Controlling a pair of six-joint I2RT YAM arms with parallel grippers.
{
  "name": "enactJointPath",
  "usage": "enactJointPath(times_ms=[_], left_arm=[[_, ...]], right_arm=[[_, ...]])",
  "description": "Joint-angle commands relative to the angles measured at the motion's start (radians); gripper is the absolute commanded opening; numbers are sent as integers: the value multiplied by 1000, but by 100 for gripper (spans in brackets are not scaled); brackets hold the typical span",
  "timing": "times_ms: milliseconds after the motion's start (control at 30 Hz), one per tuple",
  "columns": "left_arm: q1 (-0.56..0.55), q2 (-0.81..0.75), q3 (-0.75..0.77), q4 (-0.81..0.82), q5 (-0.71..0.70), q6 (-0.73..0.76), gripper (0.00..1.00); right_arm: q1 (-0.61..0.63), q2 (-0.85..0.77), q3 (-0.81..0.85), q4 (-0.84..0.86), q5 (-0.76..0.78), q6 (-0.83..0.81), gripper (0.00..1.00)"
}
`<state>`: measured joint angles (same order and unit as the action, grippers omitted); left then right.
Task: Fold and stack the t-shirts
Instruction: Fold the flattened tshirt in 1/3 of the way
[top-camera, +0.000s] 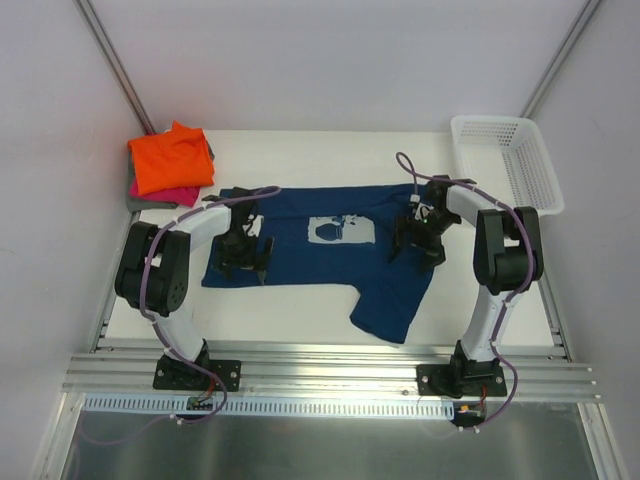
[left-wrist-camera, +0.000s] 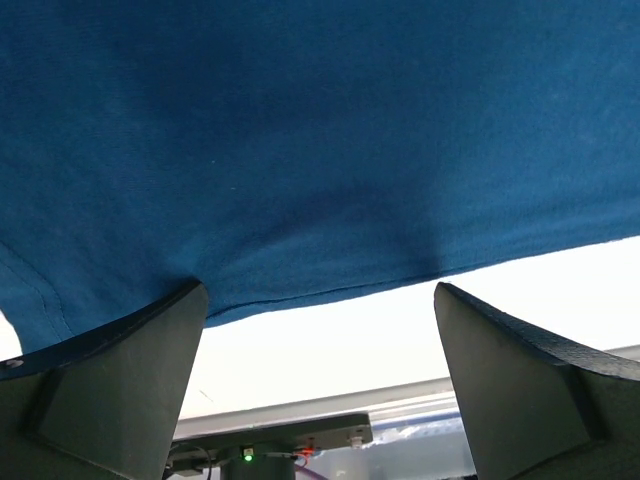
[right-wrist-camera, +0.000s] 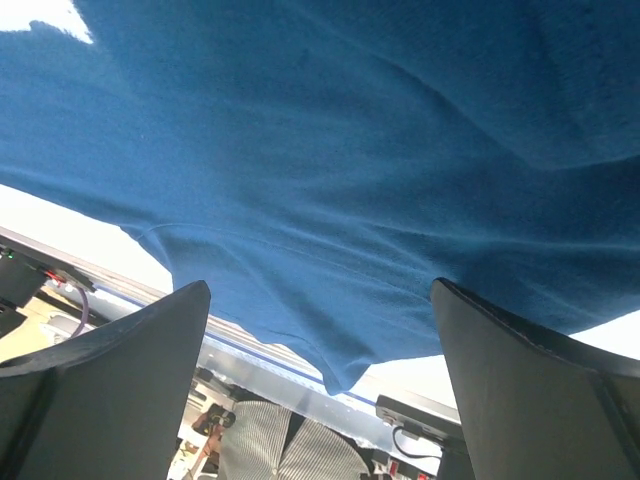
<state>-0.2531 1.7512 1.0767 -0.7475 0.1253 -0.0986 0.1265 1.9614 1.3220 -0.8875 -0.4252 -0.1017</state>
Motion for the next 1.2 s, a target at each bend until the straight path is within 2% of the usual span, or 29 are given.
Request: enactJointPath(times_ms=[0, 133, 233, 400, 533, 667, 933, 1167], left_arm=[[-8, -44, -20, -19, 24, 10, 99], [-9, -51, 0, -24, 14, 10, 99], [-8, -64, 80, -39, -21, 33, 99], [-8, -6, 314, -65, -29, 60, 99], [-8, 86, 489, -73, -24, 68, 99], [-5, 188, 620, -78, -52, 74, 99], [0, 163, 600, -76, -62, 56, 99], [5, 143, 568, -75, -67, 50, 99]], right_arm=[[-19, -19, -29, -41, 85, -46, 100], [-27, -53, -20, -50, 65, -53, 100], [-13, -88, 55, -56, 52, -66, 97], [15, -93, 274, -70, 46, -107, 97], [30, -41, 379, -56, 23, -84, 99], [51, 20, 393, -19, 25, -82, 89], [42, 138, 456, 28, 100, -164, 86], [41, 255, 650, 36, 160, -190, 86]])
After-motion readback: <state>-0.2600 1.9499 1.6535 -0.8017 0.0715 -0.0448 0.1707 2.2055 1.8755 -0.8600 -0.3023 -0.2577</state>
